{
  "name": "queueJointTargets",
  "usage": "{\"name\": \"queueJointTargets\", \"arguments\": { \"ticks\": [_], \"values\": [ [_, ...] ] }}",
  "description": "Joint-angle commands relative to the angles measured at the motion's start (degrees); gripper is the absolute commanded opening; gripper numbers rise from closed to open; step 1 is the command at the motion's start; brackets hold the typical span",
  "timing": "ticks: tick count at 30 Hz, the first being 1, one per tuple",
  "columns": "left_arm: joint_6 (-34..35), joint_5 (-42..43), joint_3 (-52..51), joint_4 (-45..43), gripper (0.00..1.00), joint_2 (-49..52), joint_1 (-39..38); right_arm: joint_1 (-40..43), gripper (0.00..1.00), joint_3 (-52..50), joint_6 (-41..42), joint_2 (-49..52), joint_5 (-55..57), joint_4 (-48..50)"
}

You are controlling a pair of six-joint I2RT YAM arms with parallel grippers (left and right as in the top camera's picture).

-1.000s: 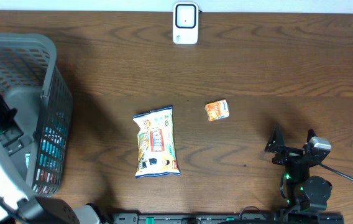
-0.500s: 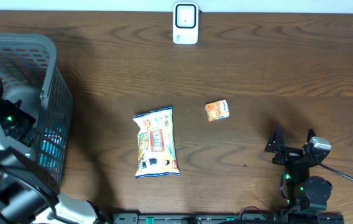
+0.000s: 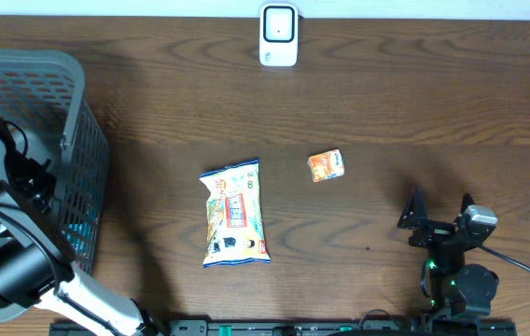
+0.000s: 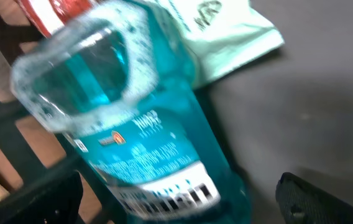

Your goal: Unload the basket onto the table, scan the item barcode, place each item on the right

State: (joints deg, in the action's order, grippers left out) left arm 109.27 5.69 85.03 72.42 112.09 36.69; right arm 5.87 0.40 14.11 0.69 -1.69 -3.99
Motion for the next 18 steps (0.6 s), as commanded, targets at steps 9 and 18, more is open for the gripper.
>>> {"name": "queueJointTargets", "arguments": {
  "ticks": [9, 18],
  "values": [
    [-1.9, -0.81, -9.94, -6.62, 1.0, 0.66, 0.09, -0.35, 0.99, -0.09, 0.63, -0.33, 0.09, -0.17],
    [-10.27, -6.27, -11.37, -12.92, 0.84, 0.63, 0.22, -0.35, 0.99, -0.09, 0.63, -0.33, 0.09, -0.17]
  ]
}}
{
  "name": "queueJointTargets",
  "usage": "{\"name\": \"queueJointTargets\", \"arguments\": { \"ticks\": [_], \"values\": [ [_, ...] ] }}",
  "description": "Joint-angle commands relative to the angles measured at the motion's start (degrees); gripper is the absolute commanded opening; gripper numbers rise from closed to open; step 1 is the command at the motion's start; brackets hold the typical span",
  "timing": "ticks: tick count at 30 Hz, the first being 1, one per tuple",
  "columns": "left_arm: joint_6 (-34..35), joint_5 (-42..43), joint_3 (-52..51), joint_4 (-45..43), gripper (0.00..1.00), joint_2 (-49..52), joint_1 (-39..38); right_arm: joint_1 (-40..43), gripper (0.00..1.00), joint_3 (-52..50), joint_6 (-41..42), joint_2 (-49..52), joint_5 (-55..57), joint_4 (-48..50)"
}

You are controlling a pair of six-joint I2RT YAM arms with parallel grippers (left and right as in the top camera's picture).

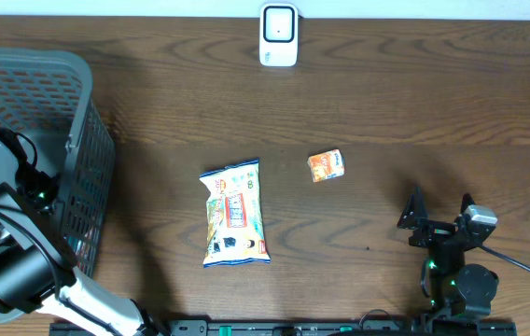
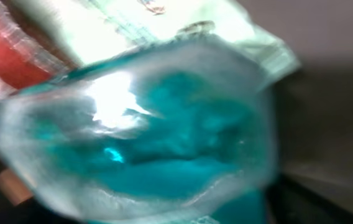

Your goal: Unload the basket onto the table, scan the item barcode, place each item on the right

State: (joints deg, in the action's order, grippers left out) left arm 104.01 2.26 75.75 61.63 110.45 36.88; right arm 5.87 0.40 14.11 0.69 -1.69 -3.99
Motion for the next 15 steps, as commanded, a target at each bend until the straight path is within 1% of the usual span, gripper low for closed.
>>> {"name": "queueJointTargets", "arguments": {
  "ticks": [1, 3, 6, 10, 15],
  "values": [
    [-5.84, -2.93, -2.08, -2.91, 0.78, 2.27, 0.02, -0.35, 0.99, -0.09, 0.63, -0.33, 0.09, -0.17],
    [-6.78, -2.93, -2.08, -4.22, 0.69, 2.27, 0.02, -0.35, 0.99, -0.09, 0.63, -0.33, 0.09, -0.17],
    [-7.17, -2.93, -1.99, -5.53, 0.6, 2.27, 0.02, -0.35, 0.99, -0.09, 0.63, -0.33, 0.09, -0.17],
    [-10.97, -2.93, -1.33, -6.69, 0.55, 2.27, 0.02, -0.35, 0.99, -0.09, 0.63, -0.33, 0.09, -0.17],
    [-14.78, -2.8, 0.46, -6.69, 0.53, 1.62, 0.26, -0.35, 0.99, -0.09, 0.63, -0.33, 0.09, -0.17]
  ]
}}
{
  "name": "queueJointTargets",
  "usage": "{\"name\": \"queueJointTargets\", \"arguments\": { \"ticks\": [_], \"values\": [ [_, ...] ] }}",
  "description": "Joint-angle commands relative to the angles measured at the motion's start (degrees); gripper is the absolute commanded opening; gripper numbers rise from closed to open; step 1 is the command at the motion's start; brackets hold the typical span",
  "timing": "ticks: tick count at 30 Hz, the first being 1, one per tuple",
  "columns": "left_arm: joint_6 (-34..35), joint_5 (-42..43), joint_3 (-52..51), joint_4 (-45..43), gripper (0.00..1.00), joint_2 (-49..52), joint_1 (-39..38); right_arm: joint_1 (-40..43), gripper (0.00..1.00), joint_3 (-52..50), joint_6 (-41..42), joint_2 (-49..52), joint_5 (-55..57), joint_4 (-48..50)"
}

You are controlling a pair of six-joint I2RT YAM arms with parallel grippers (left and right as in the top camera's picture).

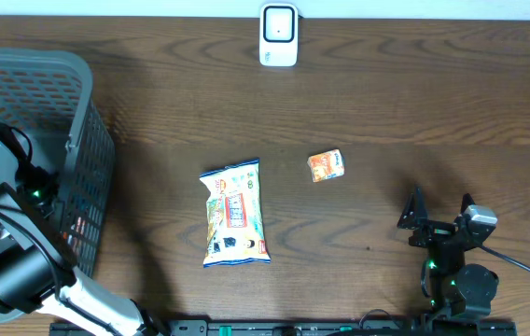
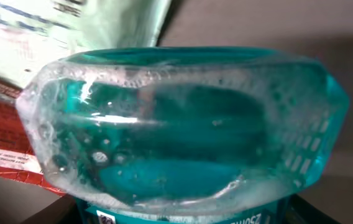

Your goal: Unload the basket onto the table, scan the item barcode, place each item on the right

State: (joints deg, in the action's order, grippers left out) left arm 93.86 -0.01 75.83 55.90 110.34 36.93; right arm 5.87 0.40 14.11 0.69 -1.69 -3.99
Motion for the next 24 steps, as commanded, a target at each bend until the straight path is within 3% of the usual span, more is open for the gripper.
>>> {"name": "queueJointTargets", "arguments": {
  "ticks": [1, 8, 24],
  "values": [
    [-6.34, -0.44, 1.22, -0.96, 0.49, 0.92, 0.42, -0.35, 0.99, -0.09, 0.63, -0.33, 0.09, -0.17],
    [-14.45, -0.46, 4.57, -1.09, 0.45, -5.2, 0.68, -0.35, 0.99, -0.09, 0.63, -0.33, 0.09, -0.17],
    [-14.78, -0.48, 4.68, -5.64, 0.44, -32.85, 0.68, -0.35, 0.99, -0.09, 0.63, -0.33, 0.07, -0.17]
  ]
}}
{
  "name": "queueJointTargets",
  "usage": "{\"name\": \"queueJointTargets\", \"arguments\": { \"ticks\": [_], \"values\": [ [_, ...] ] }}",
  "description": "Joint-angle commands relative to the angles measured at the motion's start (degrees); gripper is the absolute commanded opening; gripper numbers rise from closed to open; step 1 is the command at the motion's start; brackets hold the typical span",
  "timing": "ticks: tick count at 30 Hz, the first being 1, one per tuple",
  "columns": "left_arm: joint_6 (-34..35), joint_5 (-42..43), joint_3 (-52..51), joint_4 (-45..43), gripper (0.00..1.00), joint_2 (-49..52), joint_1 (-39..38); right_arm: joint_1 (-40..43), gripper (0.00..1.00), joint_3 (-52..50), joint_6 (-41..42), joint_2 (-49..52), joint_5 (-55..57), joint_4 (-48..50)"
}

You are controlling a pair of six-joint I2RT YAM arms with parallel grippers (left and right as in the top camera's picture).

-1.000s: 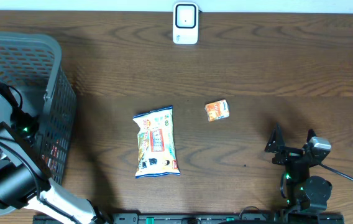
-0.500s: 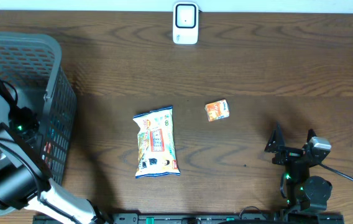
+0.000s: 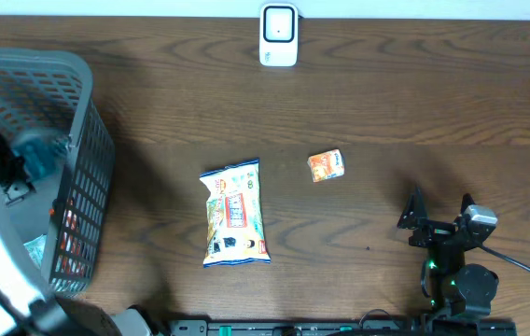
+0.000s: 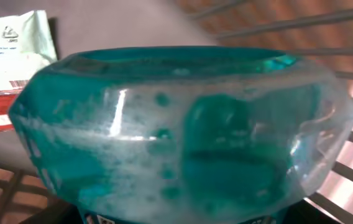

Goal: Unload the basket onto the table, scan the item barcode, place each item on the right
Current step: 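Grasp the teal Listerine bottle and lift it out with the left gripper, then carry the bottle toward the scanner and set it on the table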

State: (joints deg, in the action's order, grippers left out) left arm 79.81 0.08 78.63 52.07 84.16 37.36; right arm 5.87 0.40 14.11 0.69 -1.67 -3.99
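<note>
A clear bottle of teal liquid (image 3: 43, 147) hangs above the grey basket (image 3: 88, 103) at the table's left, with my left gripper (image 3: 18, 163) shut on it. The bottle (image 4: 183, 124) fills the left wrist view base-first, foam on its liquid; the fingers are hidden behind it. A label edge shows at its lower rim, the barcode out of sight. The white scanner (image 3: 278, 35) stands at the far middle edge. My right gripper (image 3: 440, 210) rests open near the front right, holding nothing.
A snack bag (image 3: 235, 212) lies in the middle of the table, with a small orange packet (image 3: 326, 165) to its right. Inside the basket lie a white and red packet (image 4: 9, 56) and other items. Basket bars (image 4: 350, 155) pass close on the bottle's right.
My left gripper has come up out of the basket with the teal bottle. The bottle now shows above the basket's rim in the overhead view. The right arm has not moved.
The left gripper was down in the basket, open around the teal bottle lying there, its barcode label showing. Then the bottle filled the wrist view, base toward the camera. Now it is held above the basket's floor. The right arm stayed still throughout.
</note>
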Motion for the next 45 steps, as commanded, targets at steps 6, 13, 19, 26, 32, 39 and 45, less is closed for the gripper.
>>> {"name": "queueJointTargets", "arguments": {
  "ticks": [6, 13, 19, 26, 32, 39, 45],
  "values": [
    [-0.72, 1.88, 1.88, -8.92, 0.44, -18.45, 0.17, -0.35, 0.99, -0.09, 0.63, -0.33, 0.07, -0.17],
    [-0.76, 19.63, 1.86, -12.13, 0.45, -26.03, -0.83, -0.35, 0.99, -0.09, 0.63, -0.33, 0.07, -0.17],
    [-5.01, 23.87, 1.86, -12.17, 0.42, -25.38, -10.62, -0.35, 0.99, -0.09, 0.63, -0.33, 0.07, -0.17],
    [-12.24, 23.87, 1.86, -12.13, 0.41, -20.41, -27.56, -0.35, 0.99, -0.09, 0.63, -0.33, 0.04, -0.17],
    [-17.88, 23.85, 1.86, -12.13, 0.41, -13.75, -39.8, -0.35, 0.99, -0.09, 0.63, -0.33, 0.07, -0.17],
    [-26.27, 23.02, 1.86, -12.15, 0.41, -3.15, -52.19, -0.35, 0.99, -0.09, 0.63, -0.33, 0.07, -0.17],
    [-35.52, 22.58, 1.86, -12.15, 0.4, 8.11, -59.89, -0.35, 0.99, -0.09, 0.63, -0.33, 0.07, -0.17]
  ]
}}
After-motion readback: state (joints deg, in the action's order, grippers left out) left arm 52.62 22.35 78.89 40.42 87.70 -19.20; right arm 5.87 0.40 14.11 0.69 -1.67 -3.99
